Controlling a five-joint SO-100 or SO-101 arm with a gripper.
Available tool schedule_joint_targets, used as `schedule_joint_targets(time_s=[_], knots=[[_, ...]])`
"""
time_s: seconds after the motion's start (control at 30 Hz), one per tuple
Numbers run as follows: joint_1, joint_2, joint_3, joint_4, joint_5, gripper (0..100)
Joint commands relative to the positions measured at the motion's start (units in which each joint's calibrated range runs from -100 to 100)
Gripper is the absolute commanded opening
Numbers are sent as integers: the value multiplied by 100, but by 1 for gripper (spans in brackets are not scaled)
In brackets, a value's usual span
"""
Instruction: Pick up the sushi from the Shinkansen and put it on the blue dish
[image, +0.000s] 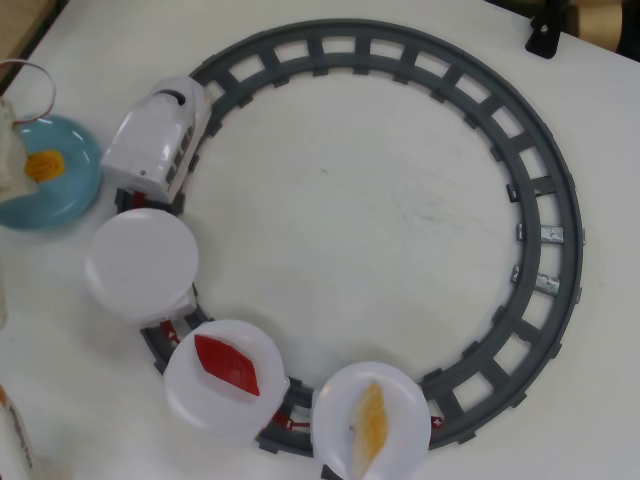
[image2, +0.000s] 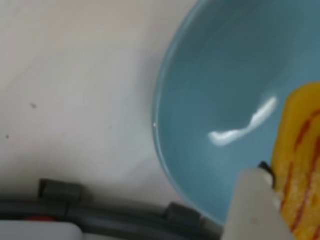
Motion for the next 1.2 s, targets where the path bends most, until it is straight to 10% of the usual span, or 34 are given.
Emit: schedule_joint_targets(time_s=[0.0, 1.17], knots=[[-5, 68, -564, -96, 8, 10], [-304, 607, -808, -198, -23, 20]])
